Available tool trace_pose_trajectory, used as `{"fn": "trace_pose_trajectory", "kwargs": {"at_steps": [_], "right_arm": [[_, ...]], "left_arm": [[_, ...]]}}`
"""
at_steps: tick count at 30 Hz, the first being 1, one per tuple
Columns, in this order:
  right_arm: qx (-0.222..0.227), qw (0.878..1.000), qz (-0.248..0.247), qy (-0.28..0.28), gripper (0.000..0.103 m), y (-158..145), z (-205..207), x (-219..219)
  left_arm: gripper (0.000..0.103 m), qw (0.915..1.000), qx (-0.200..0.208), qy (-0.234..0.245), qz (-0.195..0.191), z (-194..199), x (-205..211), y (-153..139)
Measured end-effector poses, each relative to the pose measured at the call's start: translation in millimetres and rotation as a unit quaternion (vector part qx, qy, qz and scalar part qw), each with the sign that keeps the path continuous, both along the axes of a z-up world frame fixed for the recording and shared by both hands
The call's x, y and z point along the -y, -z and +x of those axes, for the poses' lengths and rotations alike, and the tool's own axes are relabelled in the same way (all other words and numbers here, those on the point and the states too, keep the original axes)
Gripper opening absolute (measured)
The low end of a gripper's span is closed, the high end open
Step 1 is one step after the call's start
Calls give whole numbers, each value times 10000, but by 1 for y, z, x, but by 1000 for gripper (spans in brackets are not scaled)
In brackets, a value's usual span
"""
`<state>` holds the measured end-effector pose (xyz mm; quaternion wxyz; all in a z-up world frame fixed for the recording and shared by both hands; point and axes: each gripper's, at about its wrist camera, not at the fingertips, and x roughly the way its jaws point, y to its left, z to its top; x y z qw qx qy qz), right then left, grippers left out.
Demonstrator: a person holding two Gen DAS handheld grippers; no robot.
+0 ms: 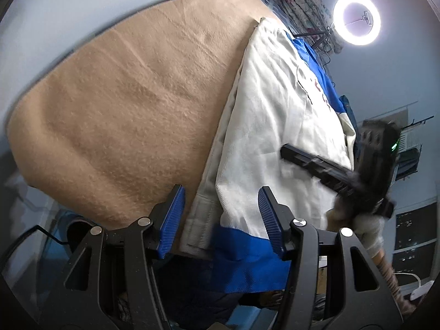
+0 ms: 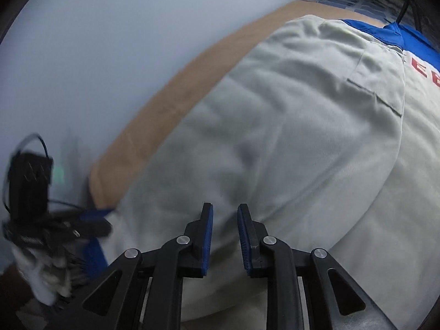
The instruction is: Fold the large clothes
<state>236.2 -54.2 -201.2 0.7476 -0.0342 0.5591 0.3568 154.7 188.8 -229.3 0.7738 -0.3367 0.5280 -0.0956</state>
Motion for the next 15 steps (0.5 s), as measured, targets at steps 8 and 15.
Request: {"fn": "trace_pose_trajectory", "kwargs": {"at_steps": [8,15], "right_arm": [[-187,9993,247,204,21,-25,-21,10],[-367,9992,-4,157,21,-5,-38,7]], "left_arm": [[56,9997,-64,-236,83,-15,-6,-3],[57,9998,-176,-117,12,-9,-3,4]]}}
